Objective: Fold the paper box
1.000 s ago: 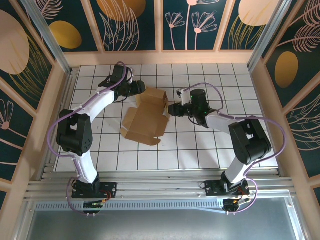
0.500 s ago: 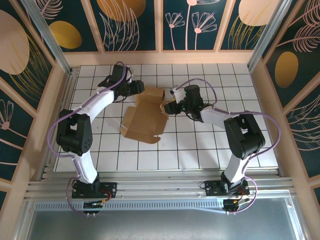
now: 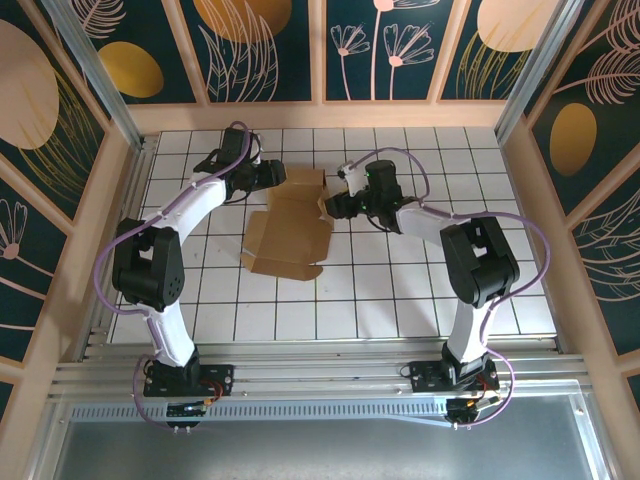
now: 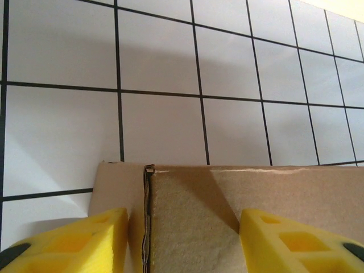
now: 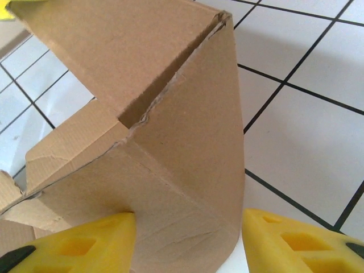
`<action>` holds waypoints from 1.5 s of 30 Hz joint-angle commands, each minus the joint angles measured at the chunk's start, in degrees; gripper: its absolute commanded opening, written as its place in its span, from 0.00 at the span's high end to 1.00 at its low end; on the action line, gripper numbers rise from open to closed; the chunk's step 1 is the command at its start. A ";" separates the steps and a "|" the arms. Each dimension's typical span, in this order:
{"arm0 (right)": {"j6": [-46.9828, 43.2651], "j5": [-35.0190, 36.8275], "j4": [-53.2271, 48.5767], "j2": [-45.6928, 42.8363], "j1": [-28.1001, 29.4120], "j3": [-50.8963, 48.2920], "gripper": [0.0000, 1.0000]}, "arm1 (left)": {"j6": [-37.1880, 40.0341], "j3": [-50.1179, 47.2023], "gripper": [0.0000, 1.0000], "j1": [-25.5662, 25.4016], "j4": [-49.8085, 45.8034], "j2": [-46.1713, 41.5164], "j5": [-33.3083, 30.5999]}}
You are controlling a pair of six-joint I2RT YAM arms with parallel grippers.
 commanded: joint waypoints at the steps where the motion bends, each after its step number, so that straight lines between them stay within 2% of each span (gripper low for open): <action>1: -9.80 1.08 0.68 -3.28 -0.43 -5.25 0.43 | 1.84 1.63 0.47 -1.43 -5.53 1.50 2.60; 5: -24.26 1.36 -2.57 -6.80 -1.76 -8.59 0.38 | 2.21 3.92 0.47 -1.45 -7.05 2.55 1.11; 7: -28.42 1.80 -5.89 -6.59 -1.75 -7.76 0.38 | 1.68 4.95 0.47 -1.44 -7.68 3.29 0.65; 11: -30.02 3.87 -9.40 -2.71 -1.72 -3.88 0.39 | 1.04 5.15 0.47 -1.49 -7.30 3.78 1.20; 16: -27.71 4.82 -8.17 1.45 -0.91 0.00 0.42 | 1.64 4.76 0.47 -1.49 -7.37 3.51 1.70; 25: -21.34 3.81 -3.04 1.48 -1.03 4.36 0.42 | 2.50 5.01 0.48 -1.47 -7.82 3.25 2.27; 28: -17.36 2.09 -2.99 2.11 -1.11 6.35 0.45 | 2.50 5.06 0.48 -1.46 -7.71 3.13 2.66; 33: -12.10 -4.73 -1.30 0.41 -1.14 6.91 0.46 | 2.59 4.99 0.48 -1.42 -7.99 2.80 2.64; 37: -8.20 -5.55 0.66 -0.08 -1.10 7.01 0.46 | 2.51 5.04 0.48 -1.46 -7.91 2.48 2.71; 41: -7.54 -3.15 1.54 1.70 -0.41 6.57 0.47 | 2.07 4.98 0.48 -1.50 -7.55 2.47 3.21; 45: -11.14 1.76 -0.93 3.91 1.49 7.48 0.46 | 2.17 4.88 0.48 -1.44 -7.62 2.29 3.32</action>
